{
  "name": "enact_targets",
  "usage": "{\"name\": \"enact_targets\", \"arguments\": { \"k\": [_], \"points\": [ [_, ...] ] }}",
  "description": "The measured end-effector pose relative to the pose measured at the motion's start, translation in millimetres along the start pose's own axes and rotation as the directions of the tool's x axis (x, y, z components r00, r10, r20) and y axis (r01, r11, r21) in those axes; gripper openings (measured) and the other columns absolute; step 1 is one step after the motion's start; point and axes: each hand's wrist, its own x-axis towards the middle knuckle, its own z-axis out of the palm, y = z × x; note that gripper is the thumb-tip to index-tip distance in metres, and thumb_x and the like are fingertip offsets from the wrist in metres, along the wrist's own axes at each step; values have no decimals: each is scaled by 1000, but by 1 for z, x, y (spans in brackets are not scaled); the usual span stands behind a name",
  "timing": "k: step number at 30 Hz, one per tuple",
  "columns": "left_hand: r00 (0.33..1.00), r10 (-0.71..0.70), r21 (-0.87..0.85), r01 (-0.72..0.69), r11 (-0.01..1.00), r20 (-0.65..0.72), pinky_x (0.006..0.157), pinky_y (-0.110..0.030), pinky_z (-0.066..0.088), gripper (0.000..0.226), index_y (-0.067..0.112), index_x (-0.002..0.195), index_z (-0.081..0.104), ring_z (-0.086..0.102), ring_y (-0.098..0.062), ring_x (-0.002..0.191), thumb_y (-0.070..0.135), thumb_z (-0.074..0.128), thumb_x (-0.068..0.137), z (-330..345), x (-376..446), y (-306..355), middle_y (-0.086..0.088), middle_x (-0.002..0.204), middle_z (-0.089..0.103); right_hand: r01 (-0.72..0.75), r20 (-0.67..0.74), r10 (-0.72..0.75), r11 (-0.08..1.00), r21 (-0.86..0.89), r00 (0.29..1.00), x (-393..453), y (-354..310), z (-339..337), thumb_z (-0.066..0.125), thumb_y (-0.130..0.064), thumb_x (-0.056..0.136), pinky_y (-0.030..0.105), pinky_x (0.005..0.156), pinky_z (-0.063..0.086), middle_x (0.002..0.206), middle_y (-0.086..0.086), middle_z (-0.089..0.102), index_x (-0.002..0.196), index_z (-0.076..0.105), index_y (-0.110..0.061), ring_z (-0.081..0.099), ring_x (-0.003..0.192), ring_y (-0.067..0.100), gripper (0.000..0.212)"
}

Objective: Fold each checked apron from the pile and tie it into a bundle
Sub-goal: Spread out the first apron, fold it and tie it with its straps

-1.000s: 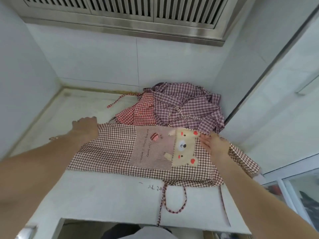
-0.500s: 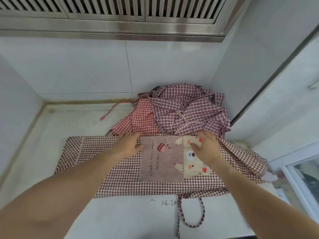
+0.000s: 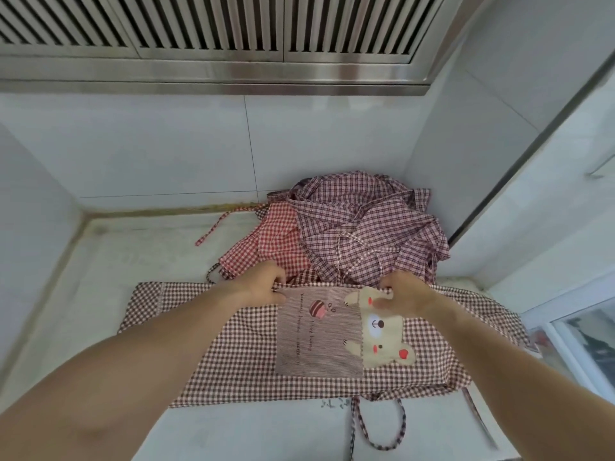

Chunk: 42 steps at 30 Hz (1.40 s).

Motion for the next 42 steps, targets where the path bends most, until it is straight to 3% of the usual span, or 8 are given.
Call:
{"name": "enact_targets", "arguments": {
  "k": [5,12,17,25,30,35,38,42],
  "points": [
    [1000,19,-92,-18,996,6,97,-29,46,42,27,115,55,54,-13,112,31,80,82,-1,-8,6,6,124,56,50,-31,-50,999,12,998,-12,0,-4,67,-40,91,26,69,44,85,-8,58,94,56,-20,57,78,13,23],
    [990,105,-22,-108,994,-91,93,-28,48,33,18,112,69,60,-10,102,32,79,84,-16,-22,14,10,111,65,101,-61,-97,991,84,993,-30,7,-9,61,-38,96,29,90,45,107,-5,67,110,69,-15,61,104,19,28],
    [992,100,-18,-102,995,-80,88,-30,50,21,19,107,71,61,-7,92,34,66,94,-18,-36,18,10,103,68,118,-115,-105,987,107,988,-45,4,-12,47,-36,104,20,61,35,70,-13,53,69,47,-33,49,65,3,35],
    [999,-8,41,10,999,-36,77,-31,50,22,18,97,66,60,-12,85,39,63,95,-13,-55,19,5,94,65,134,-164,-116,985,108,980,-61,11,-10,52,-38,101,29,69,47,82,-2,66,86,64,-16,61,76,14,30],
    [992,-115,88,110,990,52,63,-28,42,29,20,74,62,54,-11,68,41,64,94,-20,-77,2,3,77,62,94,-224,-73,992,83,972,-69,23,-16,54,-42,99,17,58,36,73,-9,61,72,54,-29,58,70,11,30],
    [958,-266,115,253,961,111,104,-47,39,23,41,110,68,57,-14,105,52,61,90,-15,-102,-19,12,114,63,33,-256,-8,995,92,967,-71,41,-17,57,-48,96,23,56,34,74,-8,59,77,55,-26,58,77,19,29],
    [962,-272,73,270,960,18,92,-29,44,28,25,124,62,57,-16,105,36,55,99,-17,-109,-12,3,120,61,17,-289,12,995,98,957,-70,44,-19,57,-49,95,29,59,38,76,-4,61,85,56,-21,57,72,16,31],
    [946,-309,135,320,938,-95,87,-32,49,25,19,117,66,61,-18,98,33,60,97,-19,-118,-12,-2,114,66,4,-312,37,991,131,949,-65,42,-21,51,-45,99,30,57,37,75,1,60,98,54,-11,55,70,18,34]
  ]
}}
